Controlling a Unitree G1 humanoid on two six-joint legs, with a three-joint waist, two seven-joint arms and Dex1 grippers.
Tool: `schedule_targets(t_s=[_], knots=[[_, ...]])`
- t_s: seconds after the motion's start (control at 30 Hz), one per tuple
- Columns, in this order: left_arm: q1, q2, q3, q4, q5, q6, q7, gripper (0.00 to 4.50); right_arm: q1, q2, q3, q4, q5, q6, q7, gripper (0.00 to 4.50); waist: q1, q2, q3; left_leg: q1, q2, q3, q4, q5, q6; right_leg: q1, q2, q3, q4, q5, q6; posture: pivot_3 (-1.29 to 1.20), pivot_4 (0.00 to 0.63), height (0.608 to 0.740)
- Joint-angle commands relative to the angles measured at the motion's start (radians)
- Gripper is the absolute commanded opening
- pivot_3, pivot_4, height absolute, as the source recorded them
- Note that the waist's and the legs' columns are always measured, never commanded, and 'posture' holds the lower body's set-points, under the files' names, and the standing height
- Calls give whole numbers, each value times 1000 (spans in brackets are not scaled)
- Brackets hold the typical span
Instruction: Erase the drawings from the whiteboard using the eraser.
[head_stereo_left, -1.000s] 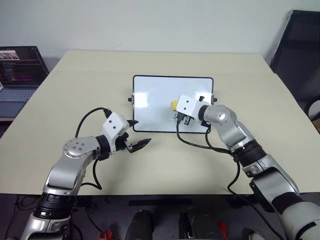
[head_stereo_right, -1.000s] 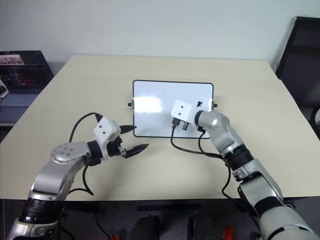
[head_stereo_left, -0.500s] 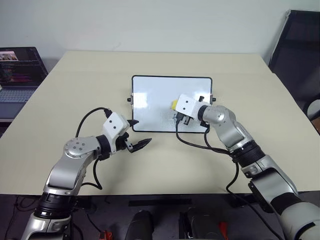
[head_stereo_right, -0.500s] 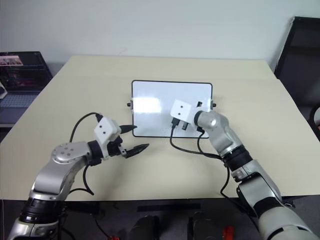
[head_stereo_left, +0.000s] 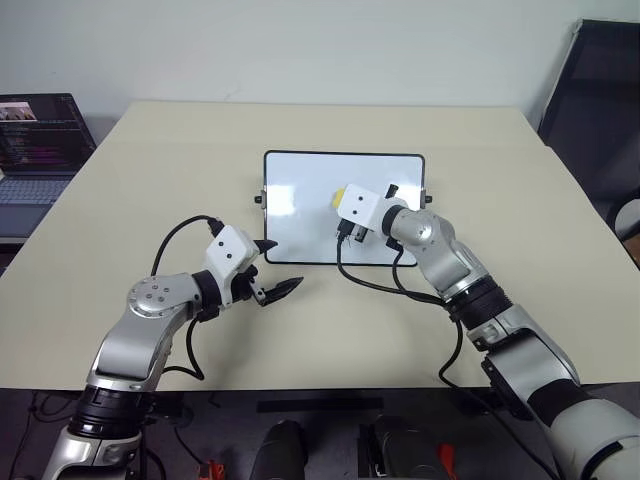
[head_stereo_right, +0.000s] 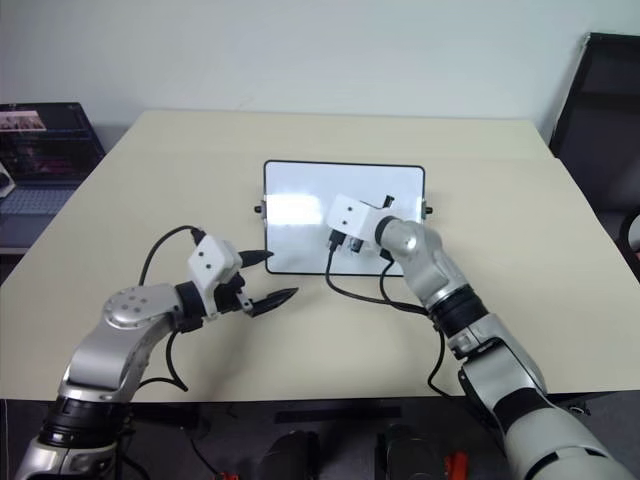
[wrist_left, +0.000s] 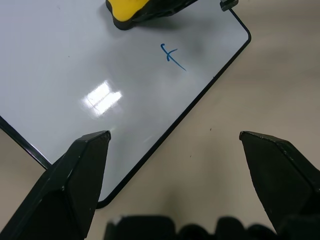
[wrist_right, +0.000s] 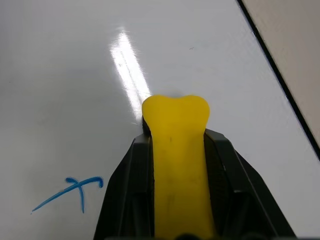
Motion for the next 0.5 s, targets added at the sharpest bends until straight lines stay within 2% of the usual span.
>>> schedule_targets(t_s=[0.03, 0.17, 0.27, 0.4, 0.5], knots=[[2, 4, 7, -39, -7, 0, 1, 4500, 44, -25, 20, -48, -13, 34, 69, 997, 0, 0, 0, 0, 0, 0, 0, 0, 0, 0, 0, 0, 0, 0, 0, 0, 150, 740], [-4, 2, 5, -40, -8, 5, 2, 4500, 44, -12, -21, -65, 3, 33, 32, 997, 0, 0, 0, 0, 0, 0, 0, 0, 0, 0, 0, 0, 0, 0, 0, 0, 150, 740], [-4, 0, 6, -42, -10, 8, 4, 4500, 45, 31, -100, -108, 85, 71, 16, 997, 0, 0, 0, 0, 0, 0, 0, 0, 0, 0, 1, 0, 0, 0, 0, 0, 150, 740], [7, -9, 47, -42, -38, 28, 21, 4500, 137, 96, -265, -306, 300, 246, 63, 997, 2, 0, 0, -2, 1, -1, 0, 0, 0, -1, 0, -1, 0, 0, 0, 0, 150, 740], [39, -16, 76, -49, -63, 36, 31, 4500, 250, 96, -349, -485, 408, 351, 76, 997, 4, 0, 0, -3, 1, -2, -1, 0, 0, -1, -1, -1, -1, 0, 0, 0, 150, 740]])
